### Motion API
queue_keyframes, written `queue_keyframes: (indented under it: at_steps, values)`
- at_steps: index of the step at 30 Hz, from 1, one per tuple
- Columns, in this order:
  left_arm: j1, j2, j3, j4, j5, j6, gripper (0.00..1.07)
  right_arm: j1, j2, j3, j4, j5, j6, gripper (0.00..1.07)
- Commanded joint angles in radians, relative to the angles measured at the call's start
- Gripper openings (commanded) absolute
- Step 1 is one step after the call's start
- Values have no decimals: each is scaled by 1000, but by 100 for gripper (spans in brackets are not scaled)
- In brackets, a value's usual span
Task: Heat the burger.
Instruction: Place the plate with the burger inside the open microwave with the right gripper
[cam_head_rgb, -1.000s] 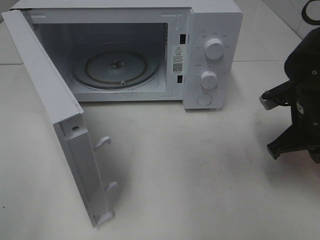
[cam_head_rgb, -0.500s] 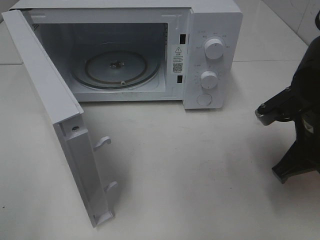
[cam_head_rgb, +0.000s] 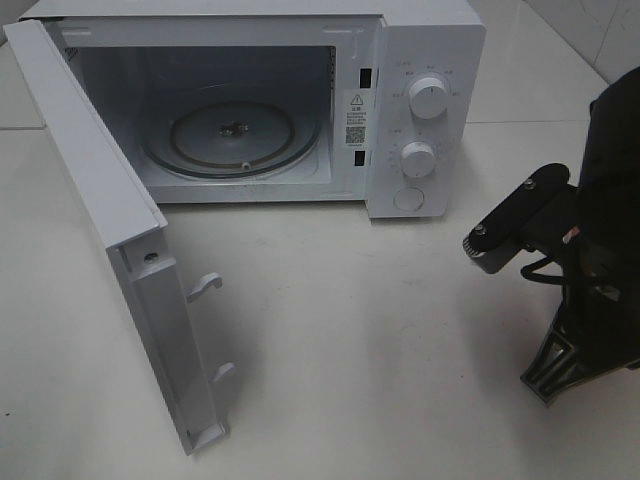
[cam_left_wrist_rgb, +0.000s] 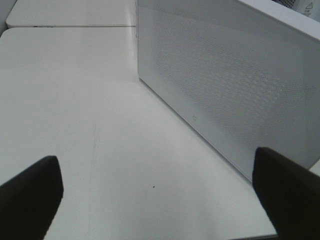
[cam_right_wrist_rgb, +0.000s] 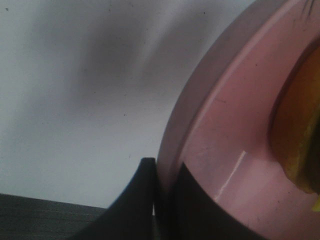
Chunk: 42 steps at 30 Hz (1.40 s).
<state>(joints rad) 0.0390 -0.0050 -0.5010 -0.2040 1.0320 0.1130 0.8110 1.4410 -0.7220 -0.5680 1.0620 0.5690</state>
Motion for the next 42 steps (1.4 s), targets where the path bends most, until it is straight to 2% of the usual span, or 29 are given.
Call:
queue_keyframes:
  at_steps: [1, 2, 11, 26, 42]
  values:
    - [-2, -23, 4, -2, -8, -5, 98, 44, -19, 3, -53, 64, 11, 0]
    - [-2, -23, 4, -2, -8, -5, 98, 80, -24, 3, -53, 79, 11, 0]
    - [-2, -23, 4, -2, -8, -5, 98, 221, -37, 3, -60, 91, -13, 0]
    - [-2, -23, 4, -2, -8, -5, 98, 385, -37, 3, -142, 73, -156, 0]
    - [-2, -23, 4, -2, -8, -5, 98, 406, -37, 3, -194, -53, -398, 0]
